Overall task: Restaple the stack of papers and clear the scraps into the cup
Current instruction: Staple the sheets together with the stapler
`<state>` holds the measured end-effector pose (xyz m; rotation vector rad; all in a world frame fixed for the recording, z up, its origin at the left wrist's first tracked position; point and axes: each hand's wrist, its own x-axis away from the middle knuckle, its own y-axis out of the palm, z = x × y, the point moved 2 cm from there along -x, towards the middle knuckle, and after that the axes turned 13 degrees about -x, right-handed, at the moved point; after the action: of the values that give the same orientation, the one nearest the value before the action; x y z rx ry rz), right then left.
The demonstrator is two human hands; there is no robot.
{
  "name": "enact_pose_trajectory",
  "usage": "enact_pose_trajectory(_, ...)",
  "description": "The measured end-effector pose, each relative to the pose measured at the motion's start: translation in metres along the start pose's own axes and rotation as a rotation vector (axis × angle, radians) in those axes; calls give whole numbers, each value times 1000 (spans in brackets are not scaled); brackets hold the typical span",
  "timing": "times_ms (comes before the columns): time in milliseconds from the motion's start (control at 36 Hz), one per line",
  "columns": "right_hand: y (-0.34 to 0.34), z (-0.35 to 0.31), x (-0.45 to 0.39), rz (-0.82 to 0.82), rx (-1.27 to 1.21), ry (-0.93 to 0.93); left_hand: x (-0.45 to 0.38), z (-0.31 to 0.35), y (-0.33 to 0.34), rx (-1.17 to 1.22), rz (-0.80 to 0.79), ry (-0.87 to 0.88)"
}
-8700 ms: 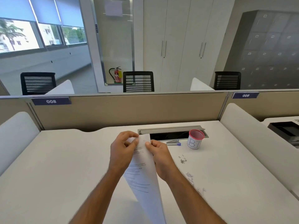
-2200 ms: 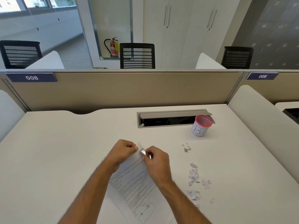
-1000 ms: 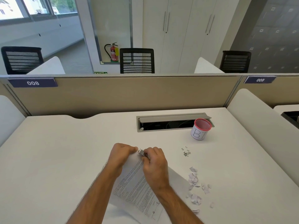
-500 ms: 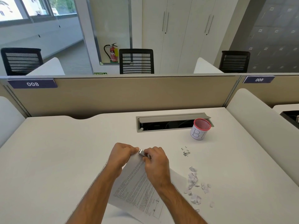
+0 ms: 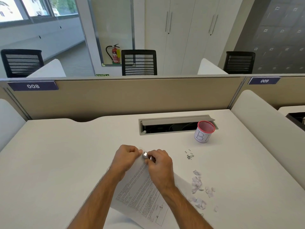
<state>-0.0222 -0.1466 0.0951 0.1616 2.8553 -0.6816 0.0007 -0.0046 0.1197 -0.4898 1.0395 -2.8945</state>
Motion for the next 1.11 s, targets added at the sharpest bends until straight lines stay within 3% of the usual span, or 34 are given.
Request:
enact_pose_trajectory(389,-10,-3,-8,-52,-450,362,0,-3,-2,-49,-21,109)
enact_pose_trajectory(500,-14,-2,-13,-117,-691,538,1,-3,-3,-65,-27,131)
enact_pose_trajectory(667,-18,1,-18,-233,-835,725,0,-7,-4,-38,-55,132)
enact_pose_trajectory(861,-22,6,-19,-332,-909,791,0,-7,-5,-57,-27,93)
enact_pose_trajectory(1111,-26,4,-17,-216,-758,695,-1,-9,-14,-111,22,96)
